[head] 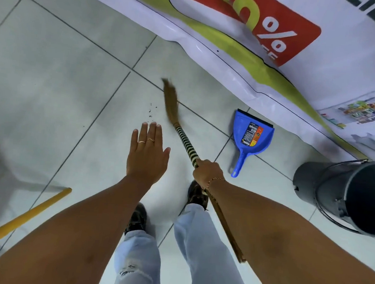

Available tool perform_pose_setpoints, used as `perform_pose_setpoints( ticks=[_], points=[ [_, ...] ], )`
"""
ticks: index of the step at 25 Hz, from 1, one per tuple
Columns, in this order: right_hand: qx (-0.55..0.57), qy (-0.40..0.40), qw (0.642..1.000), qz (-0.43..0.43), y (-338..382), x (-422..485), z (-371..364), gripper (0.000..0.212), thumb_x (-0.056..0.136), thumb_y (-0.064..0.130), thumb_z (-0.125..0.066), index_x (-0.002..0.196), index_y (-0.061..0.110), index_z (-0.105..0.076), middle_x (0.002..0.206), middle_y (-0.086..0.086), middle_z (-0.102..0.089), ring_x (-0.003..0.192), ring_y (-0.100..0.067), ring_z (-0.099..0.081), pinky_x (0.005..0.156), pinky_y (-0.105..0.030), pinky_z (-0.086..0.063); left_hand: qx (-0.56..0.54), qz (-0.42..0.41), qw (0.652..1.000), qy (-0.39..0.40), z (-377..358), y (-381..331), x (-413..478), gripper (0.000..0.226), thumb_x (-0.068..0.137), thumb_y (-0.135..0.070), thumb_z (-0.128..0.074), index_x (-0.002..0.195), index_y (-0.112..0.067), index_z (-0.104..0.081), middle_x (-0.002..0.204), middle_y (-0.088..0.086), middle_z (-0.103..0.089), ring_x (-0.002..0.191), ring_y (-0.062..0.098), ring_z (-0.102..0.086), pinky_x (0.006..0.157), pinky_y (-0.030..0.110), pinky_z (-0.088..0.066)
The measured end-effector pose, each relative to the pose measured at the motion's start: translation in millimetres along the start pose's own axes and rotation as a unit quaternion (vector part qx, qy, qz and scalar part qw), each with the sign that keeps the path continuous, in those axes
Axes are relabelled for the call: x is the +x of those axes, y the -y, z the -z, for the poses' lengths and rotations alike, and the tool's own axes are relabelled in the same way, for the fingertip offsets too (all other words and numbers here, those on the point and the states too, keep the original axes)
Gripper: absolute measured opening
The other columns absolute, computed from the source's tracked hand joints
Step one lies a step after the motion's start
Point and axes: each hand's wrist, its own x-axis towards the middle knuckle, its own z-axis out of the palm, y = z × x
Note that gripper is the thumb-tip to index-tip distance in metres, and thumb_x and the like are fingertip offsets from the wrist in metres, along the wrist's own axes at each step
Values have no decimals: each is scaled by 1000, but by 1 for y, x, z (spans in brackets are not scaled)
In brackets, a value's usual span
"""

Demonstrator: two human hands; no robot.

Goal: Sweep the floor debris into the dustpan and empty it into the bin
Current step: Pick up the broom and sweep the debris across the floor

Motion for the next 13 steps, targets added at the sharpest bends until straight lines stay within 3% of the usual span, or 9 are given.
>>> perform_pose_setpoints(
  ticks=[5,8,13],
  points=[
    [-70,6,997,19,-31,-21,-13,44,92,20,-38,136,21,-39,123,-16,-57,113,-36,-54,86,-38,-48,-4,12,1000,-1,3,6,-11,65,97,-37,-31,148,-2,-14,157,16,-18,147,31,-9,120,46,-6],
    [-69,-58,995,31,-51,-63,-34,50,95,23,-37,144,30,-29,116,-18,-56,104,-40,-57,85,-42,-48,-16,18,1000,-3,3,16,-31,65,96,-36,-36,147,0,-18,155,18,-23,146,33,-14,119,47,-10],
    [-22,-116,986,114,17,-84,-73,60,94,22,-43,149,27,-19,123,-17,-56,106,-37,-59,90,-39,-47,-9,33,999,-25,3,61,-66,62,95,-33,-42,144,2,-27,151,20,-32,142,36,-25,117,49,-18]
  ],
)
